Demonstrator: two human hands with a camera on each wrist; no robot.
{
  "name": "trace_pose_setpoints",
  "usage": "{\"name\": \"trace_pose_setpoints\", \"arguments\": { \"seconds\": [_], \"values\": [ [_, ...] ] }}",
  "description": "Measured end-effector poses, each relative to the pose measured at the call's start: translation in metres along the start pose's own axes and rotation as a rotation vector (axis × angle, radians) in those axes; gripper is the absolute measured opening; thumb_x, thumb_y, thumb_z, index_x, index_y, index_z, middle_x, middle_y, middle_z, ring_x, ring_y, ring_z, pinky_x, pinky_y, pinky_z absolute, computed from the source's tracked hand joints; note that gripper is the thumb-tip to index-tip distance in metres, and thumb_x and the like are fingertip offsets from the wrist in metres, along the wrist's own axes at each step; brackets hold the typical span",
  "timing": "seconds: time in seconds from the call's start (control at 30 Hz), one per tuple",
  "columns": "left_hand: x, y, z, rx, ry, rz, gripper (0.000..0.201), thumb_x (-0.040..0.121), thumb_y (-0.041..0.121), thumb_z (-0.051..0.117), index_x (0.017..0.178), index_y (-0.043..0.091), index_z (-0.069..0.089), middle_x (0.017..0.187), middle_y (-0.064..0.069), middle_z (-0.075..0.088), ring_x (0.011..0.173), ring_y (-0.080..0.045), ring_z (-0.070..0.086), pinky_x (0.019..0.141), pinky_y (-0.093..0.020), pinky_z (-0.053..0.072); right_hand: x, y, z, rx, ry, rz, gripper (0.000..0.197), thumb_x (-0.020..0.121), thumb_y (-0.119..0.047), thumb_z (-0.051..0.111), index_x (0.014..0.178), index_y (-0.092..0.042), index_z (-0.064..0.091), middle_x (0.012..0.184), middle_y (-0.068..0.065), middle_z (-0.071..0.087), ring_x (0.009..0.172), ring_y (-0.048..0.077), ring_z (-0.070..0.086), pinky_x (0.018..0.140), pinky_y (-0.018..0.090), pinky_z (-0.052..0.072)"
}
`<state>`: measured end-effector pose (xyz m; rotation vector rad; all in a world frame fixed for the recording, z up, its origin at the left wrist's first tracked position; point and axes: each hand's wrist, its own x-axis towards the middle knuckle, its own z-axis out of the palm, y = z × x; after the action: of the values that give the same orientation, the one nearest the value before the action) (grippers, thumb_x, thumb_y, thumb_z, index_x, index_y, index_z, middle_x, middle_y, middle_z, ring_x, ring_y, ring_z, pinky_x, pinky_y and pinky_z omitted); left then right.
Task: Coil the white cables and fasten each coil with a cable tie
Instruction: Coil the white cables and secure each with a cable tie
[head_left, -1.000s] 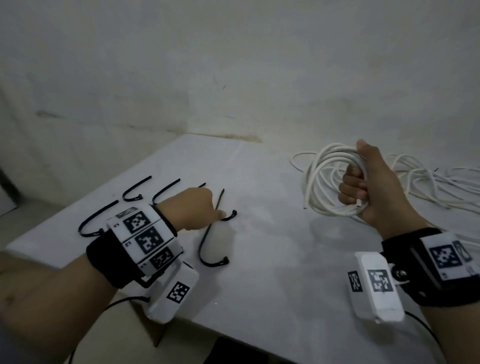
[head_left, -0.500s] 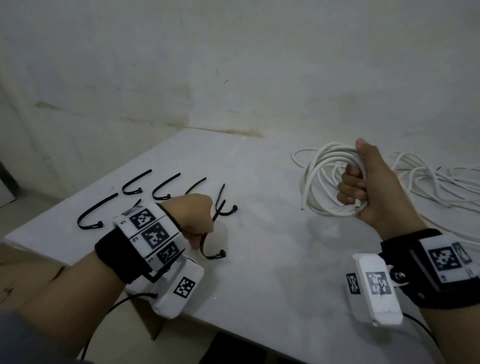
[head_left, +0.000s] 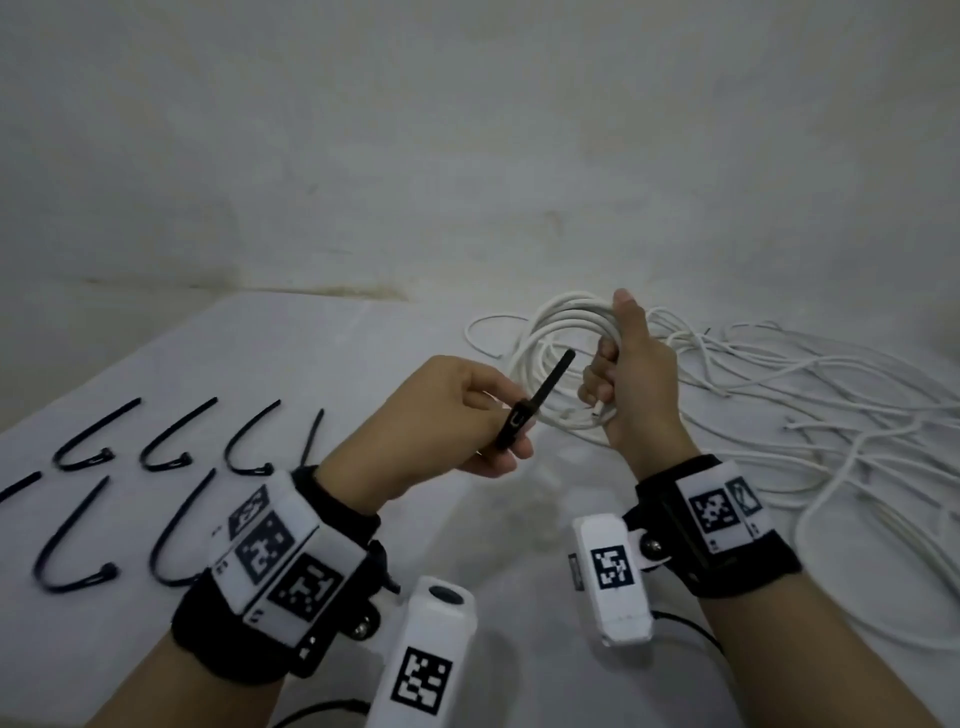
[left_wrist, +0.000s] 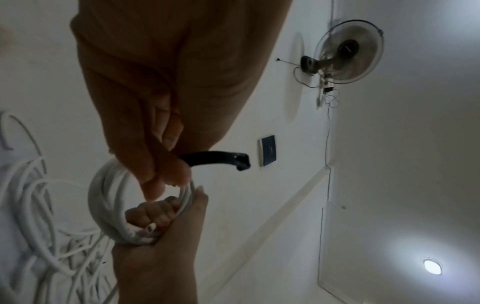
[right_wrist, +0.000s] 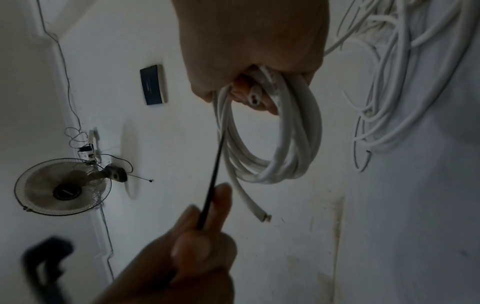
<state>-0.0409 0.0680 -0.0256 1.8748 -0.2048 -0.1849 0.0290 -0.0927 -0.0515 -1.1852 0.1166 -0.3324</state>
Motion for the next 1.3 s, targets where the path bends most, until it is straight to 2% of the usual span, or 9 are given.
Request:
{"name": "trace_pose_setpoints", "arguments": {
  "seconds": [0.2, 0.33, 0.43, 0.57, 0.73, 0.9, 1.07, 1.23, 1.3],
  "values": [
    [0.02, 0.002, 0.026, -0.159, 0.146, 0.065, 0.006, 0.087, -0.001, 0.062, 0.092, -0.002, 0.066, 0.061, -0.008, 0.069, 0.045, -0.011, 0.061, 0.054, -0.024, 0.057, -0.002, -0.001, -0.002, -0.129, 0.021, -0.201, 0.055, 0.09, -0.042, 0.057, 0.048, -0.011, 0.044, 0.035, 0.001, 0.034, 0.029, 0.016, 0.032, 0.038, 0.023, 0.029],
    [0.025, 0.002, 0.032, -0.189, 0.219, 0.14, 0.007, 0.087, -0.002, 0.061, 0.089, 0.002, 0.066, 0.06, -0.006, 0.07, 0.053, -0.016, 0.067, 0.062, -0.031, 0.06, -0.004, -0.001, -0.001, -0.169, 0.01, -0.17, 0.053, 0.089, -0.043, 0.059, 0.047, -0.011, 0.048, 0.035, 0.0, 0.033, 0.03, 0.015, 0.032, 0.037, 0.022, 0.029],
    [0.028, 0.003, 0.035, -0.198, 0.228, 0.167, 0.01, 0.086, -0.007, 0.059, 0.09, 0.0, 0.064, 0.06, -0.007, 0.069, 0.053, -0.019, 0.068, 0.058, -0.03, 0.06, -0.003, -0.001, -0.002, -0.144, -0.059, -0.11, 0.043, 0.087, -0.038, 0.063, 0.061, -0.008, 0.045, 0.038, -0.003, 0.029, 0.033, 0.013, 0.026, 0.038, 0.022, 0.027],
    [0.03, 0.003, 0.037, -0.221, 0.247, 0.179, 0.015, 0.085, -0.01, 0.059, 0.097, 0.001, 0.057, 0.076, -0.016, 0.069, 0.053, -0.021, 0.068, 0.057, -0.031, 0.059, 0.001, 0.0, -0.003, -0.154, -0.066, -0.1, 0.04, 0.087, -0.032, 0.064, 0.059, -0.009, 0.045, 0.037, -0.005, 0.028, 0.035, 0.013, 0.026, 0.04, 0.024, 0.026],
    [0.027, 0.003, 0.03, -0.17, 0.151, 0.312, 0.023, 0.091, -0.007, 0.048, 0.097, 0.008, 0.064, 0.103, -0.004, 0.068, 0.075, -0.014, 0.072, 0.069, -0.021, 0.056, 0.007, -0.002, -0.01, -0.181, -0.005, -0.194, 0.048, 0.086, -0.029, 0.066, 0.049, -0.014, 0.039, 0.037, -0.003, 0.029, 0.036, 0.014, 0.028, 0.042, 0.024, 0.026],
    [0.021, 0.008, 0.023, -0.008, 0.139, 0.432, 0.006, 0.084, 0.014, 0.067, 0.082, 0.01, 0.071, 0.085, -0.003, 0.073, 0.078, -0.014, 0.071, 0.078, -0.024, 0.051, 0.009, -0.004, -0.013, -0.186, 0.011, -0.192, 0.047, 0.086, -0.032, 0.066, 0.053, -0.011, 0.041, 0.04, 0.002, 0.031, 0.035, 0.015, 0.03, 0.043, 0.026, 0.028],
    [0.039, 0.007, 0.021, 0.038, 0.279, 0.537, 0.005, 0.076, 0.007, 0.074, 0.078, 0.003, 0.073, 0.081, -0.002, 0.073, 0.074, -0.012, 0.071, 0.079, -0.03, 0.056, -0.003, -0.006, -0.007, -0.084, -0.138, -0.104, 0.041, 0.091, -0.031, 0.059, 0.057, -0.01, 0.047, 0.036, -0.004, 0.029, 0.032, 0.012, 0.027, 0.04, 0.023, 0.027],
    [0.049, 0.013, 0.018, 0.209, 0.353, 0.656, 0.01, 0.072, 0.014, 0.08, 0.072, 0.019, 0.07, 0.07, 0.01, 0.069, 0.056, -0.001, 0.062, 0.059, -0.01, 0.045, -0.007, -0.009, -0.006, -0.097, -0.222, -0.076, 0.028, 0.092, -0.027, 0.057, 0.071, -0.01, 0.064, 0.038, -0.006, 0.028, 0.034, 0.01, 0.025, 0.038, 0.02, 0.025],
    [0.053, 0.011, 0.017, 0.286, 0.437, 0.717, 0.018, 0.071, 0.022, 0.081, 0.077, 0.023, 0.064, 0.077, 0.012, 0.061, 0.063, 0.001, 0.054, 0.061, -0.008, 0.039, -0.007, -0.01, -0.007, -0.085, -0.222, -0.083, 0.027, 0.092, -0.026, 0.057, 0.072, -0.011, 0.066, 0.039, -0.006, 0.028, 0.034, 0.009, 0.025, 0.038, 0.02, 0.025]
  ]
}}
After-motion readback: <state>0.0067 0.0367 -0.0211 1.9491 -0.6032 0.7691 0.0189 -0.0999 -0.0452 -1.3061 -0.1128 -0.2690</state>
